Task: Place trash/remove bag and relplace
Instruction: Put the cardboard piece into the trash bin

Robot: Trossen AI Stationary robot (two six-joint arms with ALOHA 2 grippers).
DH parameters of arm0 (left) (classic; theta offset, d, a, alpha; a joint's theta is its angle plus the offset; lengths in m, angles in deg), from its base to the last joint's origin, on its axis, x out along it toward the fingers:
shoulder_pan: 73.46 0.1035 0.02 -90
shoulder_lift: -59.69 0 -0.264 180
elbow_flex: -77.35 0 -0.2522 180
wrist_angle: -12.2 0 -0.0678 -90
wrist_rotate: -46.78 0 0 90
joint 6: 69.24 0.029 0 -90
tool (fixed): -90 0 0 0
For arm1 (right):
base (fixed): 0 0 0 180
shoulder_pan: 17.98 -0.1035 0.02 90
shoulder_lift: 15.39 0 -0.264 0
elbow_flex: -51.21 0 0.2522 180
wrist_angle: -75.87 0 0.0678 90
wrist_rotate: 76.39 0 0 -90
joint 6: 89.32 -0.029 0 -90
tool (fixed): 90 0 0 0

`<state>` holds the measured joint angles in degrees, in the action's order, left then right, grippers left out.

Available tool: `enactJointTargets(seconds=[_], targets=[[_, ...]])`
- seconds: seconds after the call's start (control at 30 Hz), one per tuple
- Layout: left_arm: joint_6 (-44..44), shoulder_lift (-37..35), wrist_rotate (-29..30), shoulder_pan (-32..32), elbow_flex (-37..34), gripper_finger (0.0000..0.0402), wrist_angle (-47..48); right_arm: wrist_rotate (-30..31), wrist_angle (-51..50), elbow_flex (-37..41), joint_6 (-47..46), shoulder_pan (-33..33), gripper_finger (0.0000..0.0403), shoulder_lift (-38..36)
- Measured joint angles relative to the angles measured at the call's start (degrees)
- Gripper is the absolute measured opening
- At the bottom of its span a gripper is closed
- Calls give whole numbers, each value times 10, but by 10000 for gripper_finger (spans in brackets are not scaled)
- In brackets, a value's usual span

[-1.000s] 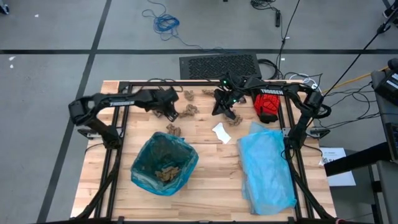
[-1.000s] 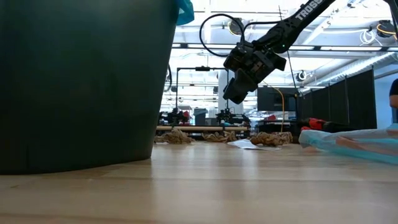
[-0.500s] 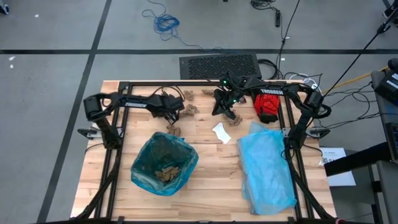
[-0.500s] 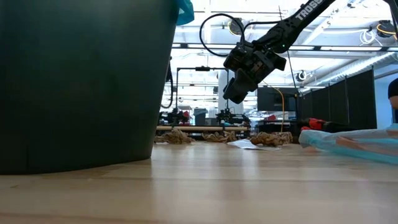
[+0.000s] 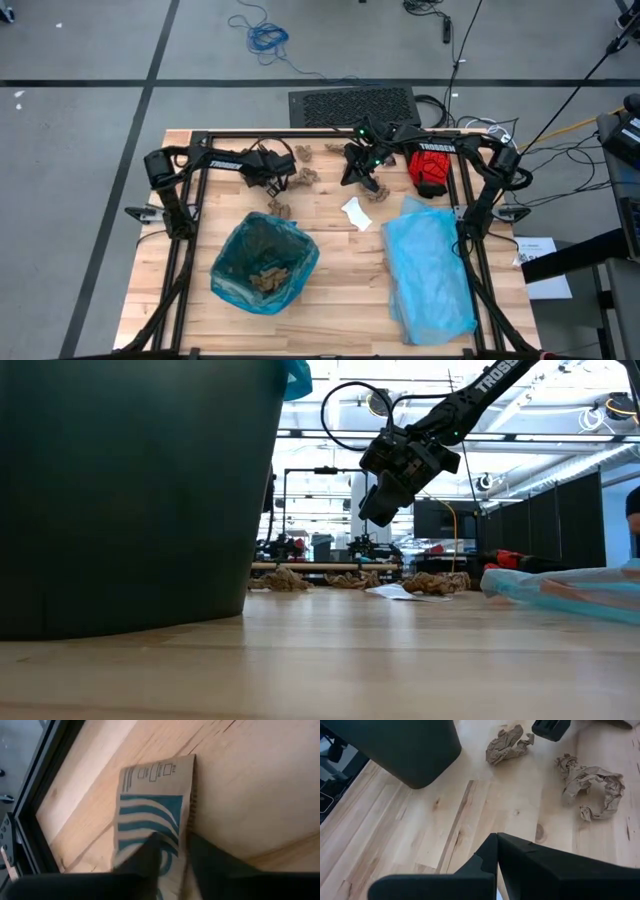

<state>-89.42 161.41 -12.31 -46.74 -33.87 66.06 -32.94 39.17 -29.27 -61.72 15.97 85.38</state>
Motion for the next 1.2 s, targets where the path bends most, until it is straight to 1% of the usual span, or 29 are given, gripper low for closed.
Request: enactJointTargets(seconds=[0.03, 0.07, 0.17, 0.27, 0.47, 0.63, 0.83, 0.9, 1.0, 1.1, 1.2], targets=[[3, -2, 0, 0, 0, 34, 0, 0, 0, 0, -1, 0, 0, 0], [9, -5, 0, -2, 1, 18, -2, 0, 0, 0, -1, 0, 0, 0], [11, -19, 12, -7, 1, 5, 3, 0, 0, 0, -1, 0, 0, 0], [11, -45, 23, -11, 3, 2, 11, 0, 0, 0, -2, 0, 0, 0], [10, -120, 45, -19, 23, 1, 67, 0, 0, 0, -3, 0, 0, 0], [10, -187, 85, -21, 64, 1, 131, 0, 3, 0, -3, 0, 0, 0], [16, -288, 97, -29, 124, 0, 162, 0, 5, 0, -3, 0, 0, 0], [33, -323, 89, -43, 144, 0, 160, 0, 5, 0, -4, 0, 0, 0], [55, -366, 52, -73, 180, 0, 157, 0, 10, 0, -15, 0, 0, 0], [57, -402, 18, -115, 209, 0, 146, 0, 13, -1, -17, 0, 0, 0], [57, -422, -42, -161, 225, 0, 128, 0, 19, -1, -22, 0, 0, 0]])
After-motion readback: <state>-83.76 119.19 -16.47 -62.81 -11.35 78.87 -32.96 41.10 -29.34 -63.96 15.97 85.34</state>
